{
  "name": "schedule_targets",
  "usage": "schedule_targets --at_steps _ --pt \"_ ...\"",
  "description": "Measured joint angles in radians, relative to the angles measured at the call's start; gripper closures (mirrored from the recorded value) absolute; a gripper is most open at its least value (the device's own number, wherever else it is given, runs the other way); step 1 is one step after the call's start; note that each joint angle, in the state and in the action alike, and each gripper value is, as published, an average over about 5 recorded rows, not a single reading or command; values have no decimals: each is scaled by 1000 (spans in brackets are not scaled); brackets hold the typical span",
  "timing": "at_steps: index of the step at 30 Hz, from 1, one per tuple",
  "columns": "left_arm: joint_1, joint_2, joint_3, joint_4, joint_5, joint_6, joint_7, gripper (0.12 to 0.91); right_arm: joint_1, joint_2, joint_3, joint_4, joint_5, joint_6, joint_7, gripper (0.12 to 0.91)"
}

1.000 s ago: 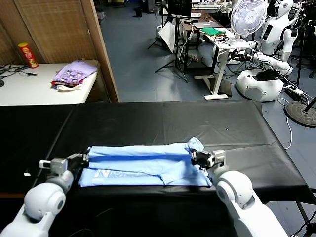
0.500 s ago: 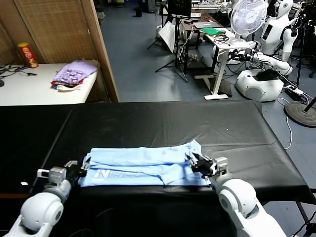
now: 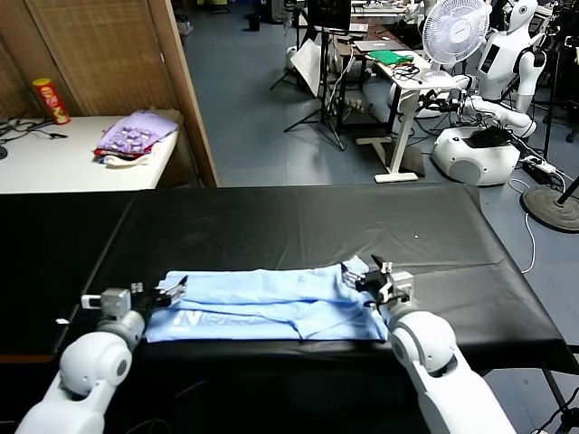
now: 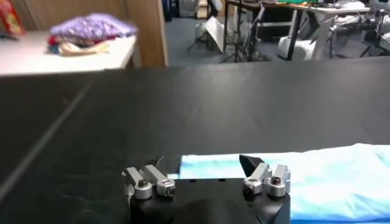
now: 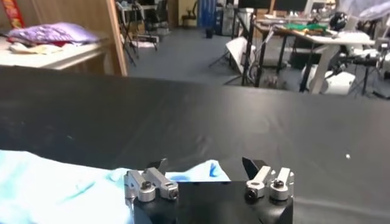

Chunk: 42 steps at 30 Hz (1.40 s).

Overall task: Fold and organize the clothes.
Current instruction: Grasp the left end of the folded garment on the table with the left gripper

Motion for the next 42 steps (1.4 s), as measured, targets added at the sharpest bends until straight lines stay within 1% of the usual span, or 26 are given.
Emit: schedule_targets --at_steps 2,3,5,6,9,10,11,13,15,16,17,19,20,23,25,26,27,29,30,32,33,36,37,39,40,42 --pt "-14 -7 5 20 -15 -4 0 234 6 10 0 -20 -6 4 -1 274" --pt "-21 -11 7 30 -24 -7 -1 240 8 16 0 -28 -10 6 -2 311" --pt "-32 -18 7 50 -46 -13 -4 278 8 27 -1 -43 -19 14 -3 413" --pt "-35 -21 5 59 -60 -16 -5 313 7 33 -2 -49 -24 19 -3 464" --pt "-39 -28 -1 78 -88 -23 -9 462 3 49 -6 -64 -36 39 4 598" --pt "-39 -30 -2 83 -88 -27 -9 529 2 54 -8 -69 -42 49 9 648" --pt "-39 -33 -3 88 -82 -33 -10 580 0 60 -9 -74 -49 61 16 698" --pt "-39 -39 -2 98 -55 -54 -11 697 -3 72 -13 -85 -71 89 37 827" --pt "-41 -49 2 108 -3 -89 -14 797 -5 83 -17 -97 -103 122 57 889" --pt "-44 -55 5 114 29 -109 -17 843 -6 88 -19 -104 -119 140 64 903" --pt "-47 -61 8 120 65 -130 -21 873 -7 92 -21 -110 -132 156 68 903" --pt "-55 -75 13 135 132 -166 -30 901 -7 99 -22 -123 -149 184 67 903" --pt "-59 -81 15 142 159 -180 -34 900 -8 101 -21 -128 -151 193 62 902" --pt "-72 -94 19 158 203 -197 -36 903 -14 101 -18 -132 -152 206 38 887" --pt "-78 -98 19 163 214 -199 -35 903 -20 98 -14 -127 -151 208 22 830" --pt "-80 -99 20 164 218 -200 -34 903 -24 95 -12 -122 -151 209 15 787" --pt "-81 -100 20 164 221 -201 -33 897 -28 93 -9 -116 -151 209 11 727" --pt "-82 -98 19 163 222 -202 -32 855 -39 87 -2 -97 -149 209 5 626" --pt "-81 -97 17 160 222 -202 -31 818 -47 83 2 -85 -147 209 4 559" --pt "-77 -92 14 154 218 -201 -30 714 -64 75 11 -58 -139 207 4 459" --pt "-74 -89 11 149 215 -200 -30 663 -73 71 16 -43 -135 205 4 394" --pt "-61 -79 -1 133 199 -194 -31 512 -101 61 30 2 -121 202 4 272" --pt "-56 -76 -6 125 191 -191 -31 462 -110 58 34 16 -117 201 4 250" --pt "-45 -72 -16 111 176 -186 -32 354 -126 55 42 43 -111 200 4 233" --pt "-38 -70 -22 103 169 -185 -32 312 -132 54 45 55 -110 199 4 230" --pt "-20 -70 -34 86 156 -185 -32 256 -142 55 47 74 -107 197 4 228"
